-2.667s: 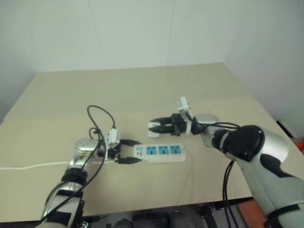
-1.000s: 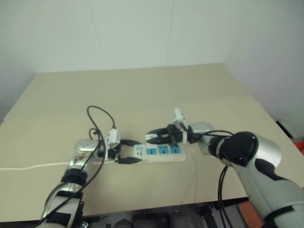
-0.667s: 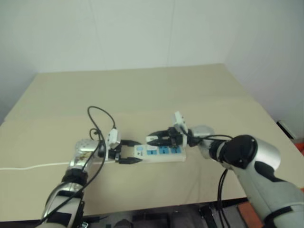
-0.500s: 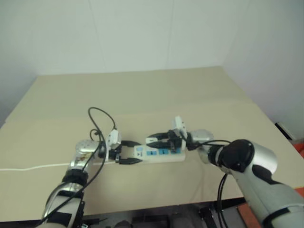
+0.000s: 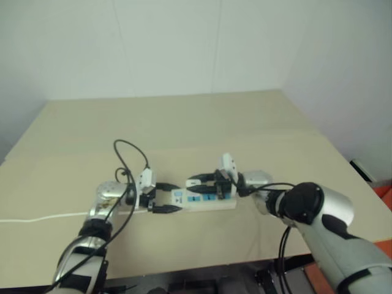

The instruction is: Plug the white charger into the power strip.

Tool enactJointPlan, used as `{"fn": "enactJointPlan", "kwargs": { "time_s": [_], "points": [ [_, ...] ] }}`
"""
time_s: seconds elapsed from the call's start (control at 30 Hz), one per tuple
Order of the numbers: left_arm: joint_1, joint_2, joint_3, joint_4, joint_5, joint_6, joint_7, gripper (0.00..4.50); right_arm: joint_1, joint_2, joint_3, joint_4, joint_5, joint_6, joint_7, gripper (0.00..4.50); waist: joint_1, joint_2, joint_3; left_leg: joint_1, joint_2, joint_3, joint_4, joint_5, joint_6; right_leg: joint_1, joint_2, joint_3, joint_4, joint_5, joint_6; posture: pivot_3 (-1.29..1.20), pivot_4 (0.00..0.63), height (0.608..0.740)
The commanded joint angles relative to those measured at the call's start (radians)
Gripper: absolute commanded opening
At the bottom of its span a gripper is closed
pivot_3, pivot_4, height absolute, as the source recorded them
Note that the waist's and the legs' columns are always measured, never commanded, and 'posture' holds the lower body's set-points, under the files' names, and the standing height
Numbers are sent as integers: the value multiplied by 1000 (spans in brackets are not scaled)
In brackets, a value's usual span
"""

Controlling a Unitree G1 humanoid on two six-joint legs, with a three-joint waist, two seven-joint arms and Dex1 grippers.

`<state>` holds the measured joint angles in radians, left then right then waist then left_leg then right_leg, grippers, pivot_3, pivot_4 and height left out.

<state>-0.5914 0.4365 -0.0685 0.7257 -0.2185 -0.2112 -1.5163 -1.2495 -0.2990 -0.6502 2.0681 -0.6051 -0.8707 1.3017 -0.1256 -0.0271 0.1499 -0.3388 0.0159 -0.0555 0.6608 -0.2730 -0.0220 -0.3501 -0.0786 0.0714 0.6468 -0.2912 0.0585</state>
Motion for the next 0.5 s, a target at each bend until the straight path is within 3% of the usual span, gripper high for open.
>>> {"fn": "enactJointPlan", "kwargs": {
  "time_s": [0.03,0.3,0.5],
  "points": [
    [14,-8,-29,-6,9,10,-21,3216,18,-13,37,26,-24,18,4,1857,0,0,0,0,0,0,0,0,0,0,0,0,0,0,0,0,150,740],
    [18,-8,-32,0,7,7,-16,3216,-4,-46,13,26,-5,0,37,4374,4,0,0,-8,0,-2,-1,0,0,-5,-1,-2,0,0,0,0,150,740],
    [20,-7,-34,2,6,10,-17,3216,1,-67,11,26,-10,-32,49,4468,4,0,0,-9,0,-2,-1,-1,1,-5,-1,-2,-1,0,0,0,150,740]
  ]
}}
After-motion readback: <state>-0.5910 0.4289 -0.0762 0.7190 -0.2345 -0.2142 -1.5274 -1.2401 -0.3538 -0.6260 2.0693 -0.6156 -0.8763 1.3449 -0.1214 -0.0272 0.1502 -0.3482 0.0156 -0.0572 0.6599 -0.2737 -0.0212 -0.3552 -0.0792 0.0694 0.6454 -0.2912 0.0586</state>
